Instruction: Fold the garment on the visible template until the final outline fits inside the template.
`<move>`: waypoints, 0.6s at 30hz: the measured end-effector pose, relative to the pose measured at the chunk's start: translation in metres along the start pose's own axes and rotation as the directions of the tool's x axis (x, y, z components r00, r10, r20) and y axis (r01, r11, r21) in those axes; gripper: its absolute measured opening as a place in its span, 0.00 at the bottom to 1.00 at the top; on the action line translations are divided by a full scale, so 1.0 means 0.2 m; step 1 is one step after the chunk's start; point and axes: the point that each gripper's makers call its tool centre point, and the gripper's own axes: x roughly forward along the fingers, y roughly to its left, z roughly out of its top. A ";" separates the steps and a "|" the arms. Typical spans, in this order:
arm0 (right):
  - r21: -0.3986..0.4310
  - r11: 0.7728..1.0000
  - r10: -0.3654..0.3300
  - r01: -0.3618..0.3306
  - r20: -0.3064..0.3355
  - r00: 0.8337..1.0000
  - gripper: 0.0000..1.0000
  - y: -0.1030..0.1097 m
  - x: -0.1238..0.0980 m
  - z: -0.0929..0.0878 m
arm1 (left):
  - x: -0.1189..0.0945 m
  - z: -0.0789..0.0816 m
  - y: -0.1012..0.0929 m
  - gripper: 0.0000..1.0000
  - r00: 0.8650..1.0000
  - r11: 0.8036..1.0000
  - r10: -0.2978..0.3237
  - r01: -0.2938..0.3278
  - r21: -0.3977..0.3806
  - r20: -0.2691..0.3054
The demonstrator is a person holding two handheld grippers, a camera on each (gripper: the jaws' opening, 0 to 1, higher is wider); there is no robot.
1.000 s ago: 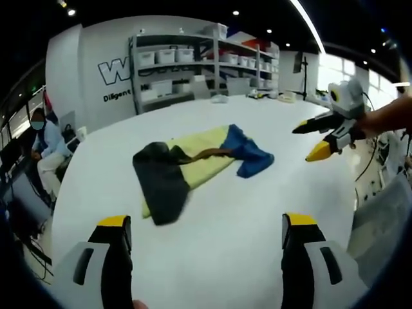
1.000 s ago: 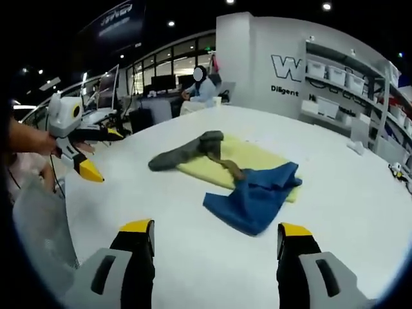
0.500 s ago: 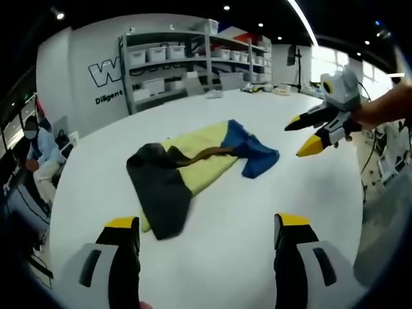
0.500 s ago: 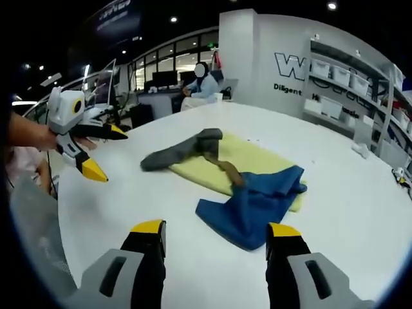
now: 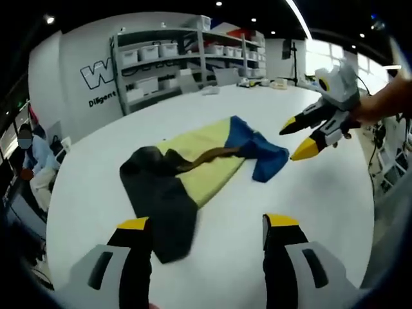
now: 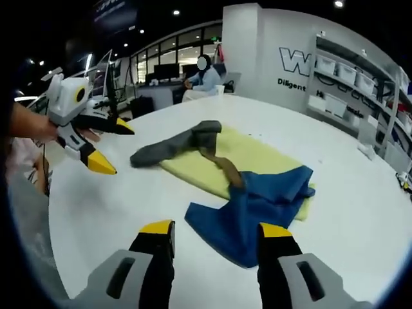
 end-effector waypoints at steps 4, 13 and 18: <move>-0.011 1.000 -0.004 0.004 -0.013 1.000 0.42 -0.03 0.06 0.01 | 0.06 0.00 0.01 0.62 1.000 1.000 -0.010 0.010 0.017 -0.013; -0.018 0.999 -0.037 0.036 -0.039 0.999 0.32 -0.10 0.20 0.02 | 0.21 -0.04 0.04 0.52 0.997 0.998 -0.025 0.029 0.052 -0.069; -0.025 0.999 -0.039 0.038 -0.050 0.998 0.30 -0.11 0.26 0.01 | 0.26 -0.06 0.06 0.47 0.995 0.997 -0.025 0.031 0.067 -0.097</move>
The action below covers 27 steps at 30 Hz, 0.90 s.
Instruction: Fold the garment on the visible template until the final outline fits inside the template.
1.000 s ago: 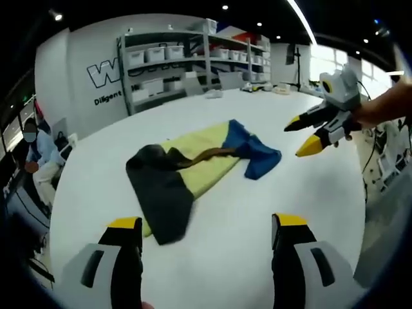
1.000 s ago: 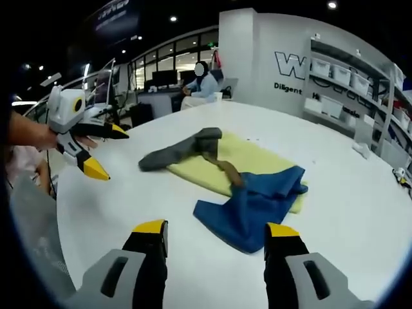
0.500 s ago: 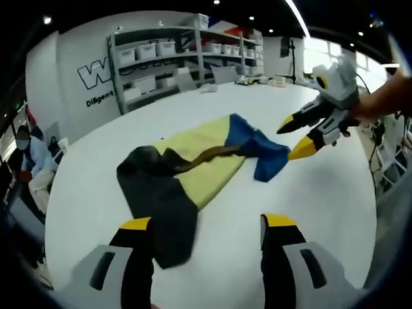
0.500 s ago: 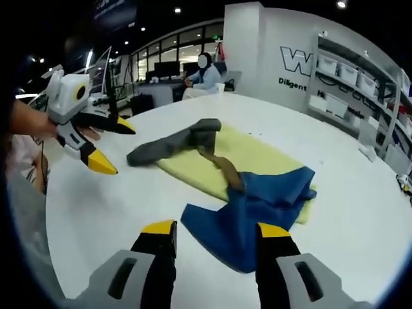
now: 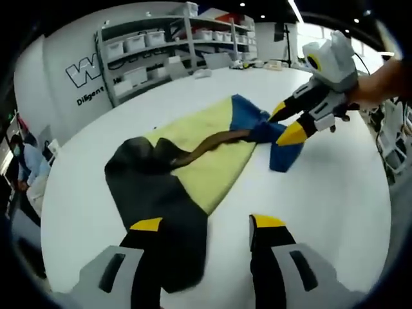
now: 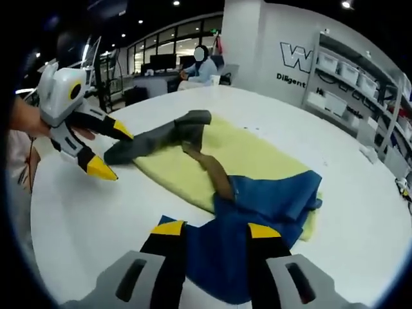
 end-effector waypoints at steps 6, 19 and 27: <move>-0.017 1.000 0.010 -0.010 -0.035 0.999 0.21 0.01 0.06 -0.02 | 0.04 -0.04 0.01 0.34 0.998 0.999 -0.016 0.019 0.038 -0.062; -0.068 0.997 0.019 -0.025 -0.093 0.996 0.00 0.01 0.07 -0.05 | 0.05 -0.08 0.09 0.04 0.994 1.000 0.000 0.000 0.001 -0.110; -0.068 0.996 0.045 -0.054 -0.124 0.991 0.00 0.06 0.03 -0.09 | 0.02 -0.11 0.04 0.01 0.990 1.000 -0.016 0.017 0.001 -0.141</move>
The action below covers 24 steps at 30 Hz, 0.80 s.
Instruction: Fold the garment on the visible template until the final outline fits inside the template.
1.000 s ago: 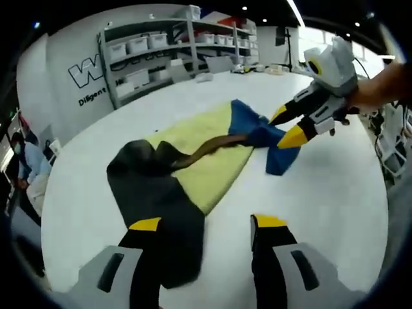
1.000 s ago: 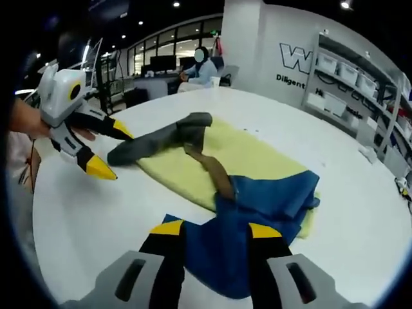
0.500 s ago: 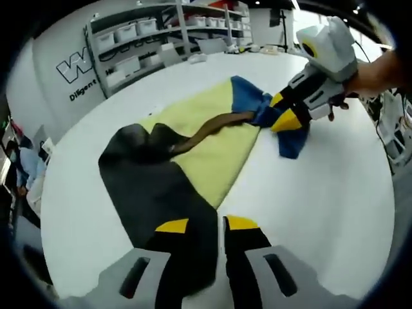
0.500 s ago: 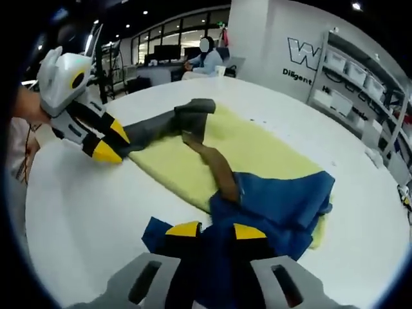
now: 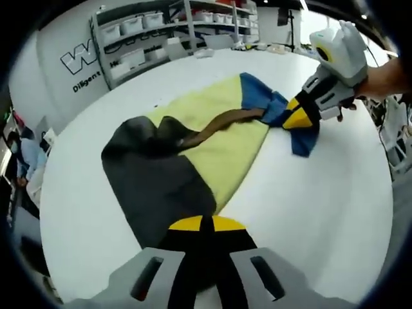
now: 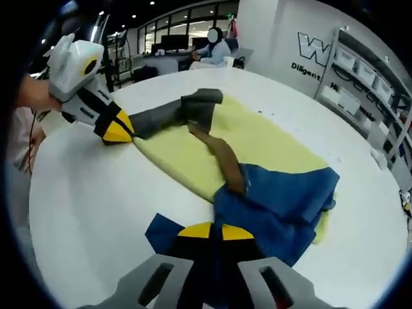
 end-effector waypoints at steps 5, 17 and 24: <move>0.029 0.999 0.017 -0.017 -0.003 1.000 0.00 0.03 -0.04 -0.02 | -0.03 -0.02 -0.02 0.01 1.000 1.000 -0.010 0.010 0.004 -0.016; 0.064 0.996 0.067 -0.066 -0.024 0.997 0.00 0.16 -0.16 -0.09 | -0.12 -0.10 -0.16 0.01 0.999 0.998 -0.039 0.041 0.052 -0.032; 0.065 0.992 0.107 -0.105 -0.035 0.994 0.00 0.27 -0.22 -0.16 | -0.20 -0.16 -0.23 0.01 0.998 0.997 -0.055 0.056 0.044 -0.040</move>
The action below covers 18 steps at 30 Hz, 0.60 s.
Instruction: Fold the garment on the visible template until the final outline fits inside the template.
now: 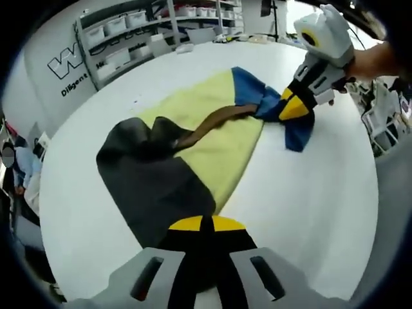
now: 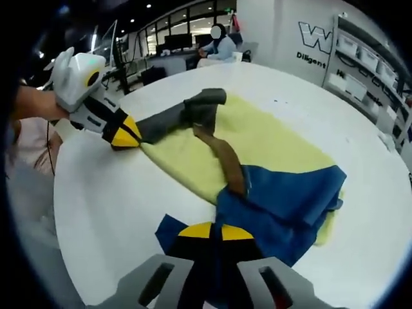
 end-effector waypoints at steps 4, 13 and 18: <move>-0.005 1.000 0.015 -0.015 -0.002 1.000 0.00 0.05 -0.03 -0.03 | -0.03 -0.03 -0.05 0.01 1.000 1.000 -0.005 0.005 -0.002 0.004; 0.002 0.999 0.040 -0.040 -0.002 0.999 0.00 0.15 -0.10 -0.09 | -0.11 -0.08 -0.15 0.01 1.000 1.000 -0.016 0.016 -0.014 0.013; 0.012 0.998 0.062 -0.062 -0.010 0.998 0.00 0.22 -0.14 -0.15 | -0.17 -0.12 -0.23 0.01 1.000 1.000 -0.026 0.026 -0.013 0.018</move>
